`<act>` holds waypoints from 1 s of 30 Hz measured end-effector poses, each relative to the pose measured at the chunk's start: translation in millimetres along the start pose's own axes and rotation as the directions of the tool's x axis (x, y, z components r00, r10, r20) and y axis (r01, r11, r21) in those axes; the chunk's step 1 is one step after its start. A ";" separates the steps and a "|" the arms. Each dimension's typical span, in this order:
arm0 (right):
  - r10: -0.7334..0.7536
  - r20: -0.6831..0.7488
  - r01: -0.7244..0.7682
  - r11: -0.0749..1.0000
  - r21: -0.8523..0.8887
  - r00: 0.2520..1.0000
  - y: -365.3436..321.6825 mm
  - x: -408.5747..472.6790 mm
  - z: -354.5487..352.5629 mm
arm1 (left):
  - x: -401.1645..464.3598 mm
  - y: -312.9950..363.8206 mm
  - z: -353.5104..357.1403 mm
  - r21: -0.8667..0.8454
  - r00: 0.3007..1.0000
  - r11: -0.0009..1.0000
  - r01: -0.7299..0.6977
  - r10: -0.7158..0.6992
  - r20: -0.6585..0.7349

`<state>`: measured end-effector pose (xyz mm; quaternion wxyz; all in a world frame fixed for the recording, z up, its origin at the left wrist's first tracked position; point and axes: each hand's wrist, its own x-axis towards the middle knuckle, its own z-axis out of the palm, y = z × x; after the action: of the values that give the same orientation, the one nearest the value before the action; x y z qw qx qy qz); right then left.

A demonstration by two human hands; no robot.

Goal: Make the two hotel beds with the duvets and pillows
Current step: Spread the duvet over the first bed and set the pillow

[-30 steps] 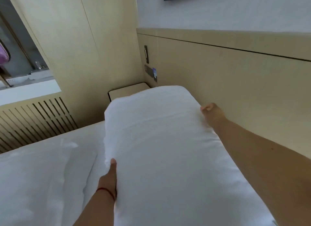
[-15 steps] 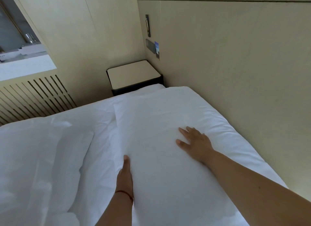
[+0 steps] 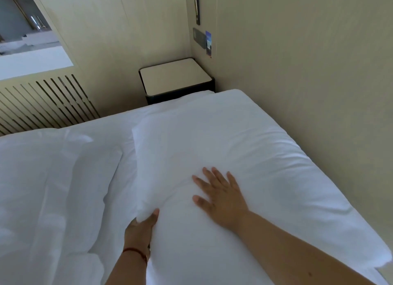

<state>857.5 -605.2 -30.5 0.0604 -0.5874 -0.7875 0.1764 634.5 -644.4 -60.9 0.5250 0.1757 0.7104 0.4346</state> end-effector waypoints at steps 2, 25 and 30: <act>0.005 -0.010 -0.005 1.000 -0.004 1.000 1.1 2.2 9.8 | 9.3 -3.8 -1.2 0.017 0.995 0.999 0.043 -0.045 0.093; 0.223 0.047 -0.227 0.965 0.131 0.974 -114.8 1.3 7.5 | -63.5 97.2 -64.0 0.444 0.921 0.830 -0.337 0.388 -0.025; 0.158 0.035 -0.162 0.951 0.265 0.987 -186.7 -1.5 -3.7 | -56.9 151.4 -163.8 0.599 0.754 0.682 -0.419 0.629 -0.189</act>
<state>690.4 -652.1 38.3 0.1190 -0.6346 -0.7068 0.2891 478.1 -670.7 105.9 0.1583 0.4232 0.8050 0.3845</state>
